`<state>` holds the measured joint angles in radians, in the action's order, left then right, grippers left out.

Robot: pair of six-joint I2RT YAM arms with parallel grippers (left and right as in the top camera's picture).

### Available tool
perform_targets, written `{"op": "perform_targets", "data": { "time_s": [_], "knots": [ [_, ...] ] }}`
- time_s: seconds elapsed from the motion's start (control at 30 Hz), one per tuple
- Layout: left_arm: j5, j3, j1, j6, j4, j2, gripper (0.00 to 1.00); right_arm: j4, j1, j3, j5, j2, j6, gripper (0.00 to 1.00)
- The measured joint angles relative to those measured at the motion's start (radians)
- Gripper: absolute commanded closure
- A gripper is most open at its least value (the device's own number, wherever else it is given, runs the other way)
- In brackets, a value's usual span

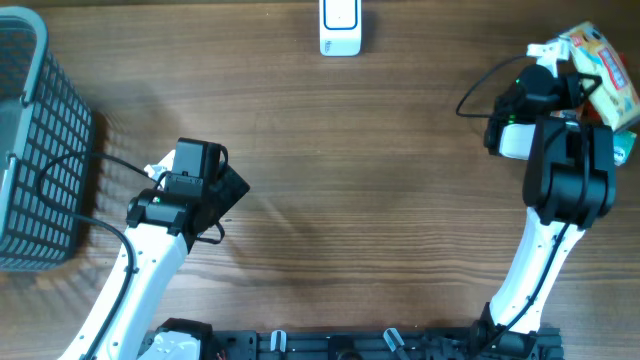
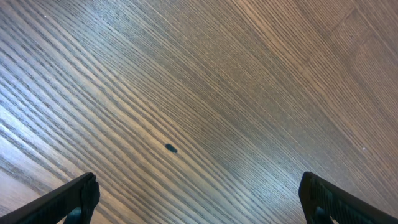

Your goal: Scan the item barcode

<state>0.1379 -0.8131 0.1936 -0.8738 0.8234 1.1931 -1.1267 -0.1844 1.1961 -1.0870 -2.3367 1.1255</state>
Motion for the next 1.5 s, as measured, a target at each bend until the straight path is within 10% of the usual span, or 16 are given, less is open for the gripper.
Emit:
{"op": "perform_targets", "data": {
  "time_s": [0.03,0.07,0.43,0.73,1.03,1.5],
  "knots": [
    [0.000,0.000,0.000,0.000,0.000,0.000,0.00,0.057,-0.004,0.002,-0.010,0.000,-0.028,0.07],
    [0.000,0.000,0.000,0.000,0.000,0.000,0.00,0.110,-0.005,0.003,-0.016,0.000,-0.053,0.00],
    [0.000,0.000,0.000,0.000,0.000,0.000,0.00,0.074,-0.007,0.004,-0.105,0.055,-0.210,0.00],
    [0.000,-0.001,0.000,0.000,0.003,0.000,0.00,1.224,0.027,0.018,0.382,0.438,-0.770,0.00],
    [0.000,-0.001,0.000,0.000,0.000,0.000,0.00,1.595,0.029,0.014,1.014,0.816,-1.352,0.00],
    [0.000,-0.001,0.000,0.000,0.000,0.000,0.00,2.105,0.063,-0.261,1.218,1.687,-1.508,0.00]
  ]
}}
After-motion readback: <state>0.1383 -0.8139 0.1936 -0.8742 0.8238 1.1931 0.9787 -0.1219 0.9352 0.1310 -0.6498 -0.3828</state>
